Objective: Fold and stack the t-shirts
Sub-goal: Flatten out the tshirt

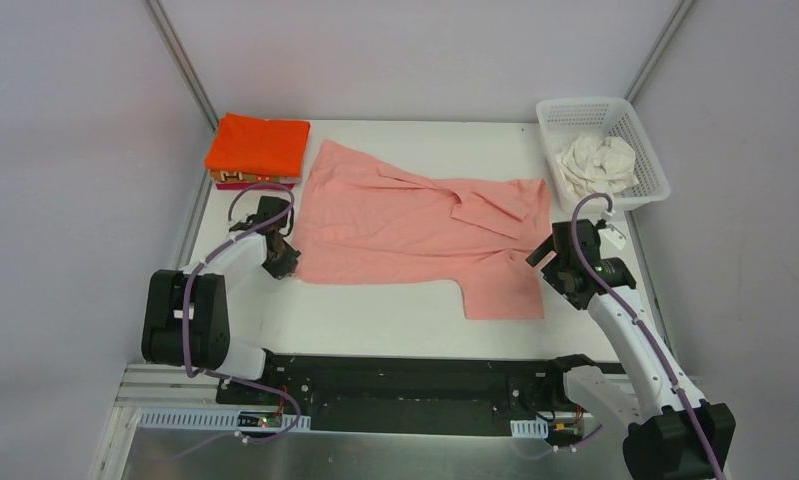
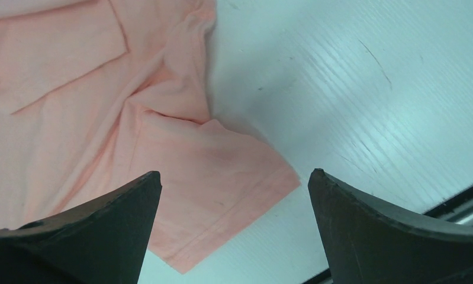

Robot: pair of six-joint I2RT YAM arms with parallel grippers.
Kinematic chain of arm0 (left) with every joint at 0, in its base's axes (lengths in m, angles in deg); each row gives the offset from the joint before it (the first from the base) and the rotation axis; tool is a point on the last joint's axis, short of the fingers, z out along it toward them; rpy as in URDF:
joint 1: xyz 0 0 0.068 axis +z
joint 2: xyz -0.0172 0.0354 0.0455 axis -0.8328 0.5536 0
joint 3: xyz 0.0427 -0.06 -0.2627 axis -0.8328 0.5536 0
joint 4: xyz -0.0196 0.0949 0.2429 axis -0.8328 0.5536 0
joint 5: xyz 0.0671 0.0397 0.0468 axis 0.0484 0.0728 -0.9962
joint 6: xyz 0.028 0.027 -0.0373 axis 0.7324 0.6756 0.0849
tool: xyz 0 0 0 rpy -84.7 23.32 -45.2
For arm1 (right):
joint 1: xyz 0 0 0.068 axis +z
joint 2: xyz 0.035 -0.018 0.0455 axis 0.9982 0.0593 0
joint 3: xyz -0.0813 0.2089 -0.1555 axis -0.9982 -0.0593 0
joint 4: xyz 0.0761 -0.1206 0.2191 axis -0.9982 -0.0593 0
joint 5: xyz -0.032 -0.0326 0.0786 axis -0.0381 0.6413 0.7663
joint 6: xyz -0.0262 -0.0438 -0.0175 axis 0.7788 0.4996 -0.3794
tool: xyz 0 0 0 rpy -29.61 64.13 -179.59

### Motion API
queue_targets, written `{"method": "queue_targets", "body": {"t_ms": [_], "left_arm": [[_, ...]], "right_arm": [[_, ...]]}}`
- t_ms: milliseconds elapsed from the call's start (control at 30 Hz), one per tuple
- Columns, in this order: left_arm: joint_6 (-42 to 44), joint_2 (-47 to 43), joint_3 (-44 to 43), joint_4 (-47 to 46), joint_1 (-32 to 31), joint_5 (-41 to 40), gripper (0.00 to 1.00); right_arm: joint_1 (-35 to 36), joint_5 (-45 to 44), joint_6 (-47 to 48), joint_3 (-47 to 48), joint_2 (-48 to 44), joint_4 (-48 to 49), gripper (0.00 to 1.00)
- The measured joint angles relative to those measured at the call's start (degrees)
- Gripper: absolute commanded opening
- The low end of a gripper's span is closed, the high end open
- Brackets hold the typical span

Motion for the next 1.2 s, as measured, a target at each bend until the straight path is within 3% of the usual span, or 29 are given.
{"method": "queue_targets", "body": {"t_ms": [267,500,667,900,1200], "left_arm": [[1.66,-3.37,0.70,2.10,0.02,-5.49,0.00],[2.29,-3.69,0.72,2.25,0.02,-5.35,0.00],[2.32,-5.90,1.05,2.29,0.02,-5.27,0.00],[2.32,-7.13,1.79,2.27,0.02,-5.29,0.00],[2.32,-7.13,1.95,2.25,0.02,-5.29,0.00]], "right_arm": [[-0.52,-0.24,-4.48,-1.90,0.07,-10.16,0.87],[-0.55,9.68,-9.20,-9.75,0.13,-10.60,0.76],[1.29,11.58,-12.09,-11.54,1.05,-10.56,0.66],[5.42,10.40,-15.26,-11.56,5.07,-8.63,0.62],[5.81,7.54,-16.50,-12.26,9.62,-3.15,0.57]]}}
